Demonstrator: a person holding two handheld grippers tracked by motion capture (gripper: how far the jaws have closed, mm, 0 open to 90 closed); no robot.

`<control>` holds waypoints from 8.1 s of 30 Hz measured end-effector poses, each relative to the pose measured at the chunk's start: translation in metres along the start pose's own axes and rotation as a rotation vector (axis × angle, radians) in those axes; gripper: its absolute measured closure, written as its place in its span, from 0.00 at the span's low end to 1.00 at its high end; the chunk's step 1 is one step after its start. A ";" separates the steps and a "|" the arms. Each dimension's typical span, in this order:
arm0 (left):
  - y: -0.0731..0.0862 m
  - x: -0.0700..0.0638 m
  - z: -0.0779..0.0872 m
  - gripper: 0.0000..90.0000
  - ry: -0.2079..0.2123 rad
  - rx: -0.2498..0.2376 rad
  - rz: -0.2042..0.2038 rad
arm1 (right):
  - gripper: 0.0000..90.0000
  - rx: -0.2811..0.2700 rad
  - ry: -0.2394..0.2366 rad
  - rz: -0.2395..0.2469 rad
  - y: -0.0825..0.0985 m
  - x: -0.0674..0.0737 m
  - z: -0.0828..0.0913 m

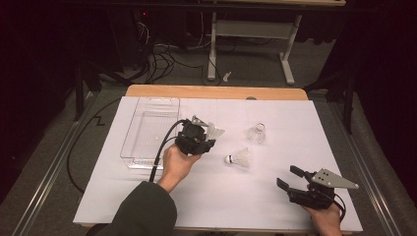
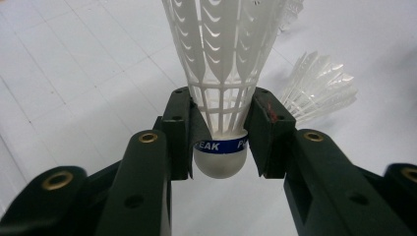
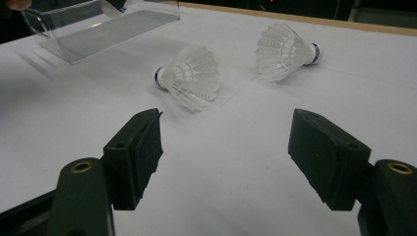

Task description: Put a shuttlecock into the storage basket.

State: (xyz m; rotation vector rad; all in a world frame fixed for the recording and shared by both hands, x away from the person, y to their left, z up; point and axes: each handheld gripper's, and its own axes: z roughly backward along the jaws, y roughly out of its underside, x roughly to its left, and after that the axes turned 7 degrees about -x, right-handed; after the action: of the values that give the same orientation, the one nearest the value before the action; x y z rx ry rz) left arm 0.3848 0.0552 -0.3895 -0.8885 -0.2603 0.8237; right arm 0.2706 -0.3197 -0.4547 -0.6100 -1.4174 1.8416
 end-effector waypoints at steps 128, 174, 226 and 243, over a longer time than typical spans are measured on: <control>0.026 0.083 0.088 0.72 -0.187 -0.132 0.146 | 0.32 0.006 0.004 0.000 0.000 0.000 -0.001; 0.006 0.108 0.064 0.72 -0.226 -0.073 0.177 | 0.32 0.005 0.002 -0.002 0.000 -0.001 0.000; -0.003 0.140 0.021 0.55 -0.287 0.070 0.252 | 0.32 0.000 0.001 -0.007 0.000 -0.001 0.000; -0.005 0.131 0.026 0.36 -0.296 0.023 0.217 | 0.32 0.001 0.001 -0.007 0.000 -0.001 0.000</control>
State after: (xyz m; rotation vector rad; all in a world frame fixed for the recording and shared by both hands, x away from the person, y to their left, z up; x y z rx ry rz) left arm 0.4619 0.1638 -0.3853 -0.7799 -0.4167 1.1597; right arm 0.2712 -0.3202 -0.4550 -0.6046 -1.4169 1.8364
